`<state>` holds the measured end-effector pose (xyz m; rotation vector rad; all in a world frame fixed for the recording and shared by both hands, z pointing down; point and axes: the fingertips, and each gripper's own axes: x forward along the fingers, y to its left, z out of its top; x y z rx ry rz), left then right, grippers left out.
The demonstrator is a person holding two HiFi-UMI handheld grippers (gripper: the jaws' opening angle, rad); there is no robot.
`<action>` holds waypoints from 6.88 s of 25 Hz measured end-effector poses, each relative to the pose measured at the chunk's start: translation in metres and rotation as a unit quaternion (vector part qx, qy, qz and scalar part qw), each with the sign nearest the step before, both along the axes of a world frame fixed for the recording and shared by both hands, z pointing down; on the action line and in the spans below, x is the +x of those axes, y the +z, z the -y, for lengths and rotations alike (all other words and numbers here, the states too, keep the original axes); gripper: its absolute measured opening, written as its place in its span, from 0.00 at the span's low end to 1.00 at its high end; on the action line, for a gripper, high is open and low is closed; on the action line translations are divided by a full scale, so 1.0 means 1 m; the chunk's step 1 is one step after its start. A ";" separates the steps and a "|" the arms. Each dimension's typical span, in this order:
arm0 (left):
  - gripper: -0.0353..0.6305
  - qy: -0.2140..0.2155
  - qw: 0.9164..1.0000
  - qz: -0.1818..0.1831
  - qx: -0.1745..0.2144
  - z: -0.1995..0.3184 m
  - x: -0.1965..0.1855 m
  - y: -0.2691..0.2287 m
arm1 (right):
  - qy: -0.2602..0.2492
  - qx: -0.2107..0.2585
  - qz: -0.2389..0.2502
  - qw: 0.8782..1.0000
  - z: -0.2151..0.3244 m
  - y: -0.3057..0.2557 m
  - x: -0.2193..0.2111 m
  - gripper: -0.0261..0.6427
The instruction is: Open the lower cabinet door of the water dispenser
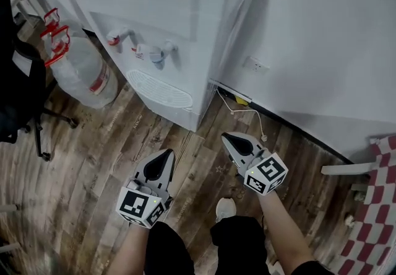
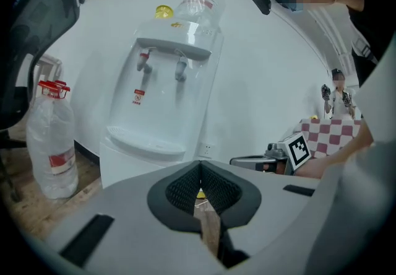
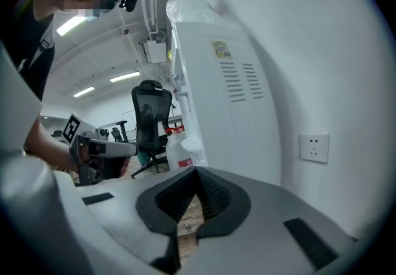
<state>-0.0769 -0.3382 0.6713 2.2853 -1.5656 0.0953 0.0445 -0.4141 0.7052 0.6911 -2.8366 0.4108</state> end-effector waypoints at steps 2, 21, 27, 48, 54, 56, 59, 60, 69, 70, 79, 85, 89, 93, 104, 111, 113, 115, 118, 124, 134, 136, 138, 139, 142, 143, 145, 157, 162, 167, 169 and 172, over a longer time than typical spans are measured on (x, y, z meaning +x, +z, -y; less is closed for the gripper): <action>0.07 0.003 1.000 0.008 0.011 0.006 0.004 0.017 | -0.005 0.012 -0.012 1.000 0.003 0.022 -0.005 0.07; 0.07 0.007 0.998 0.043 0.036 0.033 0.007 0.093 | 0.001 0.075 0.004 0.997 0.046 0.076 -0.039 0.08; 0.07 0.010 0.999 0.044 0.029 0.035 0.013 0.103 | -0.016 0.096 -0.017 0.995 0.051 0.081 -0.061 0.26; 0.08 -0.021 0.997 0.059 0.051 0.030 -0.005 0.095 | 0.068 0.108 -0.021 0.992 0.073 0.080 -0.080 0.34; 0.08 -0.027 0.996 0.064 0.050 0.024 -0.014 0.095 | 0.088 0.103 -0.020 0.991 0.074 0.079 -0.081 0.33; 0.08 -0.027 0.996 0.065 0.050 0.021 -0.016 0.095 | 0.093 0.103 -0.025 0.990 0.073 0.080 -0.082 0.33; 0.08 -0.029 0.996 0.065 0.050 0.016 -0.019 0.095 | 0.096 0.099 -0.024 0.990 0.072 0.079 -0.083 0.33; 0.08 -0.030 0.996 0.065 0.050 0.015 -0.020 0.095 | 0.096 0.094 -0.019 0.991 0.072 0.079 -0.083 0.33; 0.08 -0.035 0.996 0.067 0.054 0.004 -0.027 0.092 | 0.094 0.093 -0.018 0.991 0.063 0.078 -0.082 0.31; 0.08 -0.035 0.996 0.068 0.055 0.004 -0.028 0.091 | 0.092 0.095 -0.019 0.991 0.061 0.079 -0.082 0.31; 0.08 -0.044 0.994 0.074 0.067 0.001 -0.038 0.080 | 0.048 0.117 -0.039 0.991 0.029 0.081 -0.090 0.31; 0.14 -0.045 0.994 0.071 0.063 0.002 -0.043 0.079 | 0.010 0.143 -0.061 0.988 0.005 0.086 -0.103 0.31; 0.24 -0.042 0.995 0.076 0.057 0.001 -0.045 0.081 | -0.003 0.140 -0.052 0.989 -0.011 0.086 -0.111 0.31; 0.29 -0.042 0.994 0.082 0.058 -0.002 -0.048 0.078 | -0.032 0.135 -0.047 0.989 -0.035 0.085 -0.123 0.31; 0.42 -0.068 0.990 0.111 0.057 -0.008 -0.070 0.079 | -0.110 0.147 -0.044 0.982 -0.087 0.086 -0.163 0.31; 0.47 -0.091 0.983 0.147 0.060 -0.013 -0.085 0.078 | -0.156 0.145 -0.026 0.977 -0.114 0.082 -0.191 0.31; 0.47 -0.103 0.981 0.153 0.060 -0.015 -0.091 0.078 | -0.168 0.145 -0.022 0.975 -0.121 0.082 -0.200 0.31; 0.47 -0.116 0.979 0.159 0.059 -0.017 -0.100 0.079 | -0.178 0.144 -0.016 0.973 -0.127 0.082 -0.208 0.31; 0.47 -0.129 0.976 0.165 0.054 -0.020 -0.113 0.083 | -0.192 0.146 -0.010 0.971 -0.134 0.083 -0.219 0.31; 0.47 -0.139 0.973 0.176 0.048 -0.027 -0.131 0.084 | -0.213 0.146 -0.010 0.966 -0.142 0.084 -0.233 0.31; 0.46 -0.173 0.965 0.190 0.048 -0.046 -0.175 0.082 | -0.235 0.142 -0.008 0.962 -0.143 0.081 -0.246 0.31; 0.46 -0.182 0.963 0.193 0.047 -0.050 -0.186 0.082 | -0.240 0.142 -0.010 0.960 -0.143 0.081 -0.246 0.31; 0.46 -0.190 0.961 0.196 0.046 -0.052 -0.196 0.082 | -0.246 0.142 -0.008 0.959 -0.145 0.080 -0.248 0.31; 0.46 -0.193 0.960 0.197 0.045 -0.053 -0.201 0.082 | -0.249 0.142 -0.006 0.958 -0.146 0.078 -0.249 0.31; 0.44 -0.202 0.957 0.205 0.044 -0.057 -0.215 0.082 | -0.257 0.139 -0.006 0.956 -0.149 0.076 -0.250 0.29; 0.43 -0.205 0.955 0.211 0.044 -0.058 -0.219 0.082 | -0.258 0.137 -0.004 0.956 -0.149 0.075 -0.251 0.28; 0.40 -0.213 0.952 0.217 0.042 -0.059 -0.229 0.083 | -0.260 0.134 0.004 0.956 -0.150 0.072 -0.254 0.27; 0.34 -0.240 0.939 0.247 0.027 -0.056 -0.294 0.087 | -0.262 0.136 0.018 0.955 -0.157 0.059 -0.251 0.25; 0.33 -0.254 0.934 0.251 0.019 -0.050 -0.315 0.089 | -0.259 0.136 0.016 0.956 -0.155 0.060 -0.247 0.24; 0.30 -0.271 0.928 0.257 0.012 -0.042 -0.334 0.090 | -0.252 0.138 0.012 0.958 -0.153 0.058 -0.242 0.24; 0.29 -0.274 0.925 0.262 0.010 -0.039 -0.340 0.090 | -0.249 0.139 0.011 0.958 -0.150 0.057 -0.240 0.24; 0.29 -0.280 0.922 0.266 0.006 -0.035 -0.349 0.091 | -0.245 0.139 0.009 0.960 -0.146 0.058 -0.236 0.24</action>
